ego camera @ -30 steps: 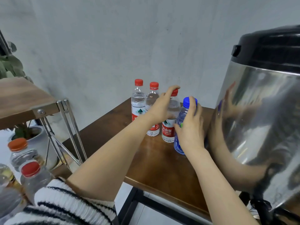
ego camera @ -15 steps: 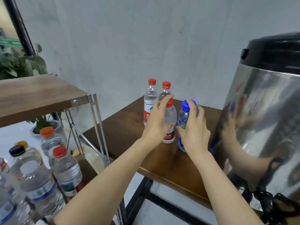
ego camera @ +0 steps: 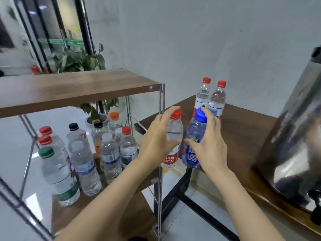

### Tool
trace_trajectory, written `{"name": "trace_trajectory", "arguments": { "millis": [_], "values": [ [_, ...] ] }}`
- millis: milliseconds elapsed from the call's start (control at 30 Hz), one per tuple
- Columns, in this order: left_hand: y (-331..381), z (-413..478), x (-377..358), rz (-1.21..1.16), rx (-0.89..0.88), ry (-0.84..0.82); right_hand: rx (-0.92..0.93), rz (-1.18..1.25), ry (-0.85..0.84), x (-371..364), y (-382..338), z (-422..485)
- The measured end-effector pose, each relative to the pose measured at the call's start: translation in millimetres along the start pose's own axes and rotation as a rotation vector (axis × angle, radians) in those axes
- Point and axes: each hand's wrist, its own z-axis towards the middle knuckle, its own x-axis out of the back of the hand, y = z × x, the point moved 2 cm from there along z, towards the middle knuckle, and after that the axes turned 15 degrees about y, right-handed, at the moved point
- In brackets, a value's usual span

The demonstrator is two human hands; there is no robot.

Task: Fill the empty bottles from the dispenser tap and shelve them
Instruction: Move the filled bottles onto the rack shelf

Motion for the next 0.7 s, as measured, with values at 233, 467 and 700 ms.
{"name": "trace_trajectory", "arguments": {
  "millis": [233, 467, 700],
  "values": [
    [-42, -54, 86, 0.129, 0.090, 0.130, 0.016, 0.213, -0.189, -39, -54, -54],
    [-78, -90, 147, 0.273, 0.227, 0.256, 0.063, 0.294, -0.379, -102, -92, -109],
    [-118, -121, 186, 0.398, 0.377, 0.334, 0.101, 0.409, -0.521, -154, -116, -158]
  ]
}}
